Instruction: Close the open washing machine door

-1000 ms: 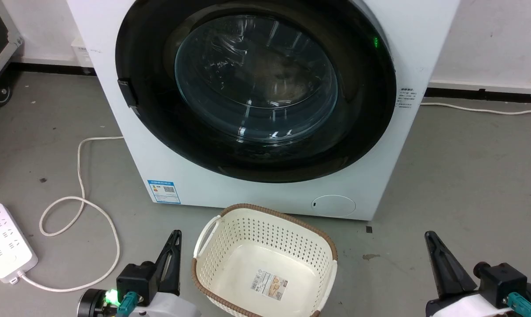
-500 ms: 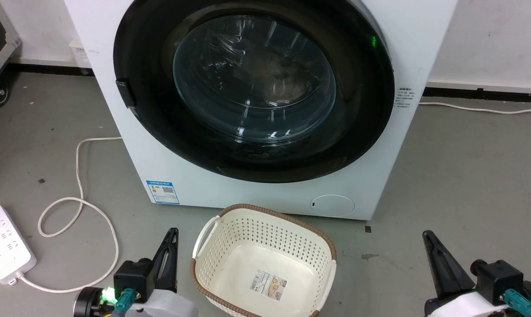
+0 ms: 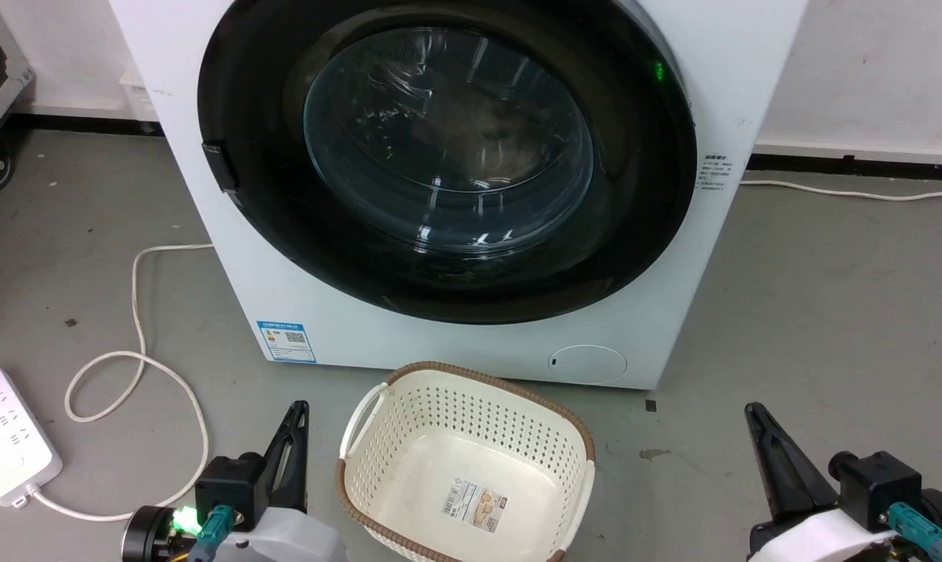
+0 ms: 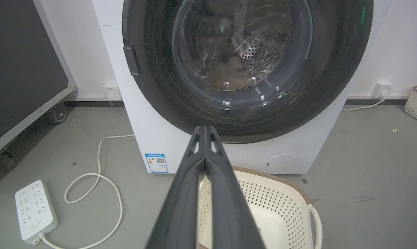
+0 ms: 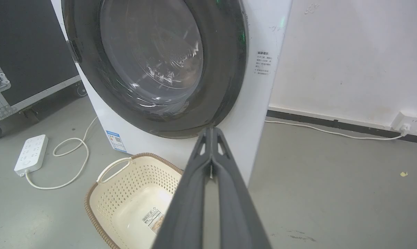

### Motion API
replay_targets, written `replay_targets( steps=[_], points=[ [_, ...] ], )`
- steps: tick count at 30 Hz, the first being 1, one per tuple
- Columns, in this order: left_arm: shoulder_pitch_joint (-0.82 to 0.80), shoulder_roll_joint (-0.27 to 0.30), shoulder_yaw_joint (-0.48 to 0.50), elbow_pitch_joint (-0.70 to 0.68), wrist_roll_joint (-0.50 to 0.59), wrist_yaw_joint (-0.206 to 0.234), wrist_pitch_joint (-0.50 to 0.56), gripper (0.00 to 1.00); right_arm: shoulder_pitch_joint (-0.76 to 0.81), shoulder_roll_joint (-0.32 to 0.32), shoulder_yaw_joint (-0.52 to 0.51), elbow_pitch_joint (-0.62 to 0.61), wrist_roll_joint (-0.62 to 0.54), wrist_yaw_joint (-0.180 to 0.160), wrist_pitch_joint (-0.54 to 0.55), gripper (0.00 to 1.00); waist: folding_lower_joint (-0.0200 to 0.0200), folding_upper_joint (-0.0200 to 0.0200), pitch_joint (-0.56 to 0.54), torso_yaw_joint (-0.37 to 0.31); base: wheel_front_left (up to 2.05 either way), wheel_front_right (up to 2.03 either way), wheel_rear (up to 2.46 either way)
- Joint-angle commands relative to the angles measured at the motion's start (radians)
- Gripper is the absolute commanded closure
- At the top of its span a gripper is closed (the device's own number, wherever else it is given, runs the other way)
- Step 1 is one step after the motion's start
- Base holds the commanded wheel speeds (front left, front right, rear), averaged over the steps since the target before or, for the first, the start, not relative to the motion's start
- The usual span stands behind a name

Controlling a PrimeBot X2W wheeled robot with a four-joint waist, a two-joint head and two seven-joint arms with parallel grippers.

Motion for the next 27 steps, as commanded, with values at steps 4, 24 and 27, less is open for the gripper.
replay_targets(
  steps=[4, 24, 27],
  points=[
    [-0.003, -0.002, 0.008, -0.015, 0.011, 0.008, 0.014, 1.0, -0.016, 0.006, 0.004, -0.013, -0.013, 0.0, 0.014, 1.0, 0.0, 0.0, 0.0, -0.002, 0.0, 0.0, 0.0],
    [-0.004, -0.004, 0.03, -0.048, 0.027, 0.014, 0.059, 1.0, -0.025, 0.01, 0.012, -0.034, -0.033, -0.001, 0.06, 1.0, 0.0, 0.0, 0.0, -0.009, 0.0, 0.0, 0.0],
    [-0.004, -0.004, 0.033, -0.052, 0.029, 0.014, 0.065, 1.0, -0.027, 0.01, 0.013, -0.036, -0.035, -0.001, 0.066, 1.0, 0.0, 0.0, 0.0, -0.009, 0.0, 0.0, 0.0]
  ],
)
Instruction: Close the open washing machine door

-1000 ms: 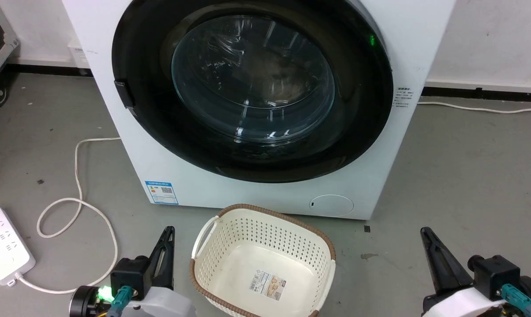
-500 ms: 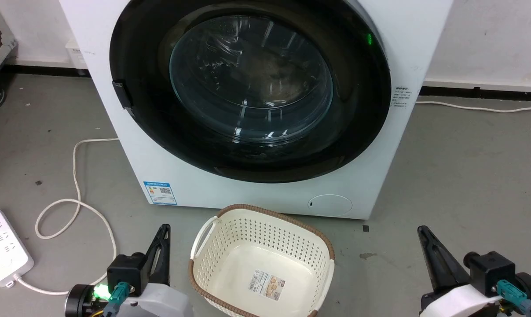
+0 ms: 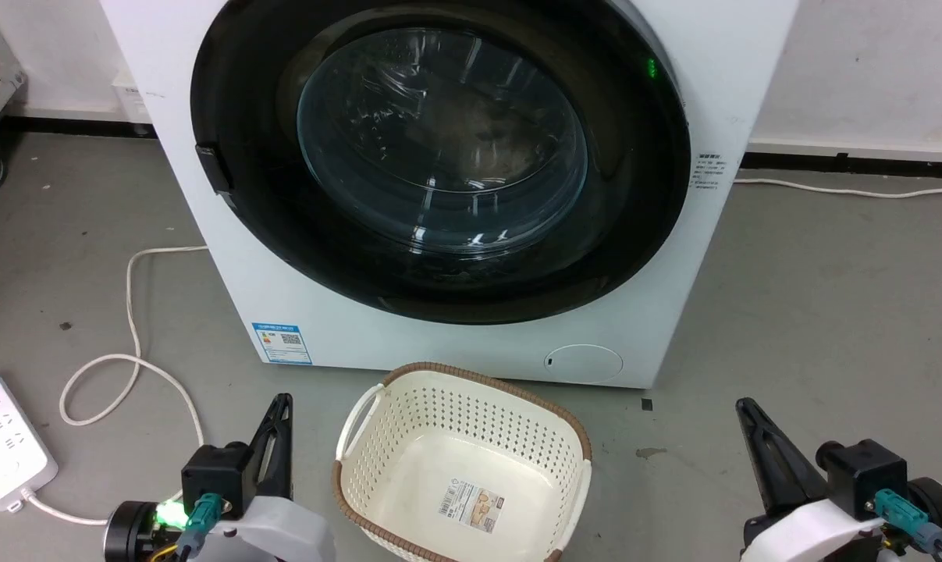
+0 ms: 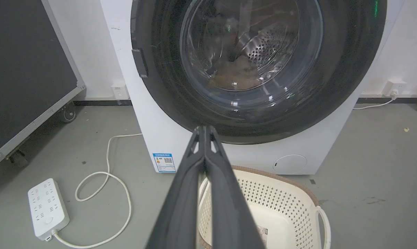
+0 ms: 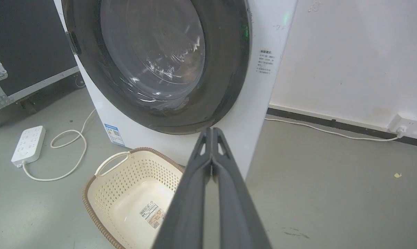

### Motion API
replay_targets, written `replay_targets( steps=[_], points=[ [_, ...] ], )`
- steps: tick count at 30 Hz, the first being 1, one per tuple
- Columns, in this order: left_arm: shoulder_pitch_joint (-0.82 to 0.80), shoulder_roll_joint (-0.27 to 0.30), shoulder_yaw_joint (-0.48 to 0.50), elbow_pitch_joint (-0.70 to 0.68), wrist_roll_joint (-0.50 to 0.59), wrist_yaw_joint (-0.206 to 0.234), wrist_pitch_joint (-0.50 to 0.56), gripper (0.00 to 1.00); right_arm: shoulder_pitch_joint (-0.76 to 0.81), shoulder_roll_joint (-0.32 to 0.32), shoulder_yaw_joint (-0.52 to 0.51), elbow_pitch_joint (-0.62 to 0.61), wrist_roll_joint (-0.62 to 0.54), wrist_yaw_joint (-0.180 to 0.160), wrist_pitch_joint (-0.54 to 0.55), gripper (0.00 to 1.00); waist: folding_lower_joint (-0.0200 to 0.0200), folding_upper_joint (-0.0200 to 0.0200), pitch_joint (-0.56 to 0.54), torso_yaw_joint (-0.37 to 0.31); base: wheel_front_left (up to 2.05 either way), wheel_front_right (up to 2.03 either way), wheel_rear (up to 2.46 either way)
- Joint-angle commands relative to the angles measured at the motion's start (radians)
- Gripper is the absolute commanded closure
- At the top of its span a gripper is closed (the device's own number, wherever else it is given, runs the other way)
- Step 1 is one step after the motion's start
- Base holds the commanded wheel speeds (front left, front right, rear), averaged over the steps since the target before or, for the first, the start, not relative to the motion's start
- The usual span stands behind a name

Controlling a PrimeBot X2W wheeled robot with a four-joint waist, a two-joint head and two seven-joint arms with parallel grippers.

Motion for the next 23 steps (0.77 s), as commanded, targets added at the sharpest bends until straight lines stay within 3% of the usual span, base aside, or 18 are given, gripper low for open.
replay_targets(
  steps=[1, 23],
  points=[
    [-0.004, -0.001, 0.003, -0.008, 0.01, 0.006, 0.005, 1.0, -0.018, 0.007, 0.002, -0.008, -0.009, -0.001, 0.006, 1.0, 0.0, 0.0, 0.0, 0.0, 0.0, 0.0, 0.0],
    [-0.005, -0.003, 0.023, -0.036, 0.024, 0.01, 0.044, 1.0, -0.026, 0.01, 0.009, -0.026, -0.026, -0.001, 0.045, 1.0, 0.0, 0.0, 0.0, -0.006, 0.0, 0.0, 0.0]
  ],
)
